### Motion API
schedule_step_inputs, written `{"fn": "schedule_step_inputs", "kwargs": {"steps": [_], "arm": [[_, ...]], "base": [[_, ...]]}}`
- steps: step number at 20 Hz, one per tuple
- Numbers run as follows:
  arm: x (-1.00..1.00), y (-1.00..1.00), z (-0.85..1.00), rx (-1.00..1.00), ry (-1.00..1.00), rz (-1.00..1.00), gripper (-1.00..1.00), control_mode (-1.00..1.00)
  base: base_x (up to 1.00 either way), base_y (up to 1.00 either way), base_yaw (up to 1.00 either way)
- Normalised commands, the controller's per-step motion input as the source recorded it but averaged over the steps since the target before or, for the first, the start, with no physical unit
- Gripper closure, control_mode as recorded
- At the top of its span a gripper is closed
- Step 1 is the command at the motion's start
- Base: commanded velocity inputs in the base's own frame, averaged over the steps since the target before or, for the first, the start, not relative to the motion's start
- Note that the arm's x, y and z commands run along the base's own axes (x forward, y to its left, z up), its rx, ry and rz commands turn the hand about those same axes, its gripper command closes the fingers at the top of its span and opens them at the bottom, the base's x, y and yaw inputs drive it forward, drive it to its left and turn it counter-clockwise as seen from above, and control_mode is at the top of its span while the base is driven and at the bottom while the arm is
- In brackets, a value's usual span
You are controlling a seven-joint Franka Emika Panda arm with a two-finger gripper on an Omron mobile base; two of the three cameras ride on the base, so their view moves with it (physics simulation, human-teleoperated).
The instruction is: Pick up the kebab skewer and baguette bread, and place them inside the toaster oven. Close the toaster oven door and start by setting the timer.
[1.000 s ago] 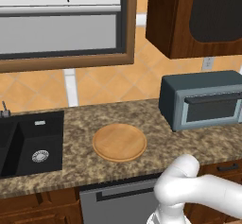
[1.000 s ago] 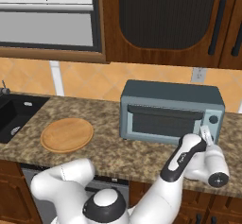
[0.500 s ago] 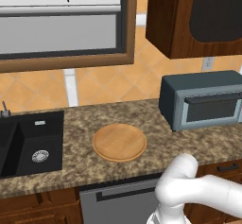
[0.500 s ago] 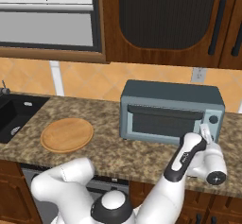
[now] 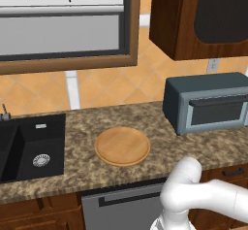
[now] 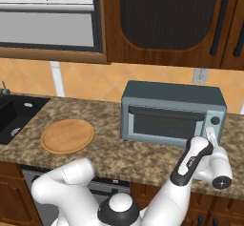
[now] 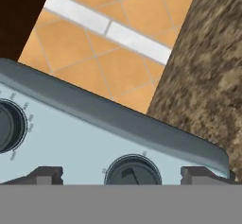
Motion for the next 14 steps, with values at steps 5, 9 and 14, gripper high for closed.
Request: {"fn": "schedule_step_inputs", "kwargs": {"steps": [5, 9, 14], "arm": [[0.13, -0.01, -0.14, 0.00, 0.00, 0.00, -1.00, -1.00], [0.08, -0.09, -0.13, 0.00, 0.00, 0.00, -1.00, -1.00], [0.07, -0.20, -0.05, 0.00, 0.00, 0.00, -1.00, -1.00]], "base": [[0.00, 0.00, 0.00], [0.00, 0.00, 0.00], [0.00, 0.00, 0.00]]}}
